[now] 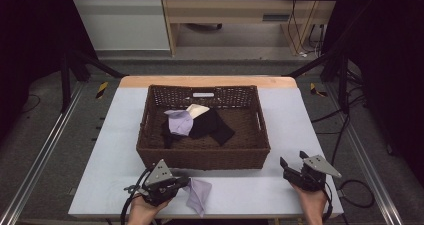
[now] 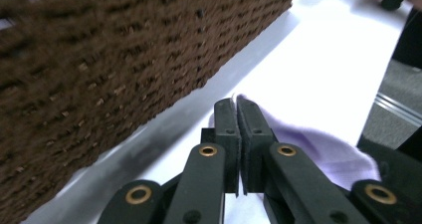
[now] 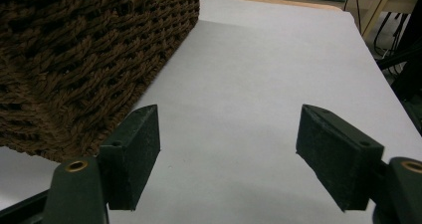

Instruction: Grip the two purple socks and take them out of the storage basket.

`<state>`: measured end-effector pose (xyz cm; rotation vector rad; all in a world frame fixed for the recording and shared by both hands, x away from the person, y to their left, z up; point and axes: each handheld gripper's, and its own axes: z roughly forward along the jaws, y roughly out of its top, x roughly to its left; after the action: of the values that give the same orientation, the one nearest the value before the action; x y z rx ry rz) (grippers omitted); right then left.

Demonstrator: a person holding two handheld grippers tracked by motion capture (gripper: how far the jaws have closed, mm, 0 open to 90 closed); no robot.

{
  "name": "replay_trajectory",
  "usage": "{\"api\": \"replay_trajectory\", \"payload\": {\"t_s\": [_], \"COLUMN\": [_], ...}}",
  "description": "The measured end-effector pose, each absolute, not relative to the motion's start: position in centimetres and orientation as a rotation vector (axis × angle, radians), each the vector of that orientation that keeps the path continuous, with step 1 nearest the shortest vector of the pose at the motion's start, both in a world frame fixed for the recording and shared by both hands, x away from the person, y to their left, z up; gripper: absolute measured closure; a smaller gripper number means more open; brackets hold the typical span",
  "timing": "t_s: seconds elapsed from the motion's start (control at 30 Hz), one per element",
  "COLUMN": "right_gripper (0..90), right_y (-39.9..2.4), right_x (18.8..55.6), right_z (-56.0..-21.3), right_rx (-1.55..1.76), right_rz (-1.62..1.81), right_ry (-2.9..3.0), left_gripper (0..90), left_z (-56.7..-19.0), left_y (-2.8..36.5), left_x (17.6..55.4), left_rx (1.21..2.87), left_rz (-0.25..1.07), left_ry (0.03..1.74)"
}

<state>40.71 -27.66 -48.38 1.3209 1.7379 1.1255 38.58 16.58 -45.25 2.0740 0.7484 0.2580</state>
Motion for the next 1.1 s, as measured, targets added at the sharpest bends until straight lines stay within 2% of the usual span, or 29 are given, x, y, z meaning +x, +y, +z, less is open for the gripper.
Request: {"api": "replay_trajectory", "payload": {"t_s": [0.1,0.13,0.17,0.3,0.43,0.73,1.1], "right_gripper": [25.2,25.0,25.0,24.7,24.7,24.8,24.8], "right_y": [-27.7,-27.7,-27.7,-27.7,-27.7,-27.7,-27.8], "right_x": [40.7,40.7,40.7,40.7,40.8,40.9,41.0], "right_z": [-48.4,-48.4,-48.4,-48.4,-48.4,-48.4,-48.4], "right_rx": [1.323,1.326,1.326,1.327,1.330,1.344,1.363], "right_rz": [1.130,1.132,1.132,1.132,1.127,1.125,1.120], "right_ry": [1.737,1.736,1.736,1.736,1.738,1.743,1.748], "left_gripper": [84.5,77.8,77.8,60.9,56.5,53.5,53.2], "left_z": [-45.7,-45.8,-45.8,-45.0,-43.7,-41.1,-38.2], "left_y": [16.5,16.5,16.5,16.5,17.0,18.4,20.6], "left_x": [38.8,38.8,38.8,38.4,38.0,37.7,38.4], "left_rx": [2.085,2.085,2.084,2.074,2.032,1.931,1.824], "left_rz": [0.241,0.242,0.239,0.245,0.263,0.282,0.369], "left_ry": [0.759,0.765,0.768,0.791,0.784,0.787,0.824]}}
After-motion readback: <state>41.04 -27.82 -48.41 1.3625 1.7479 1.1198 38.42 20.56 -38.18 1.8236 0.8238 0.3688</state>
